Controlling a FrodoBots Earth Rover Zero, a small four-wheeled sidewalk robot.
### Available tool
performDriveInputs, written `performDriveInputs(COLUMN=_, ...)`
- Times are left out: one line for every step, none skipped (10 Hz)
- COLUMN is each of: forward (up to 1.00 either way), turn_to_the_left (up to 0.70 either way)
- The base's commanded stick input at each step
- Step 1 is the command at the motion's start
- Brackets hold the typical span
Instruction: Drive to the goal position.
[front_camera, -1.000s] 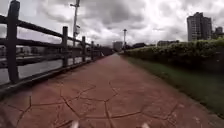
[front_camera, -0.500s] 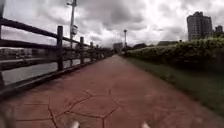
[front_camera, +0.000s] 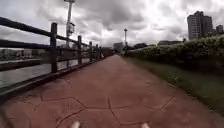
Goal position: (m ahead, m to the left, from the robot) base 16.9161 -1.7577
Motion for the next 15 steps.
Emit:
performDriveInputs(forward=0.7, turn_to_the_left=0.0)
performDriveInputs(forward=0.7, turn_to_the_left=0.0)
performDriveInputs(forward=0.7, turn_to_the_left=0.0)
performDriveInputs(forward=0.7, turn_to_the_left=0.0)
performDriveInputs(forward=0.7, turn_to_the_left=0.0)
performDriveInputs(forward=0.7, turn_to_the_left=0.0)
performDriveInputs(forward=0.7, turn_to_the_left=0.0)
performDriveInputs(forward=0.7, turn_to_the_left=0.0)
performDriveInputs(forward=0.7, turn_to_the_left=0.0)
performDriveInputs(forward=0.7, turn_to_the_left=0.0)
performDriveInputs(forward=0.7, turn_to_the_left=0.0)
performDriveInputs(forward=0.7, turn_to_the_left=0.0)
performDriveInputs(forward=0.0, turn_to_the_left=0.0)
performDriveInputs(forward=0.0, turn_to_the_left=0.0)
performDriveInputs(forward=0.0, turn_to_the_left=0.0)
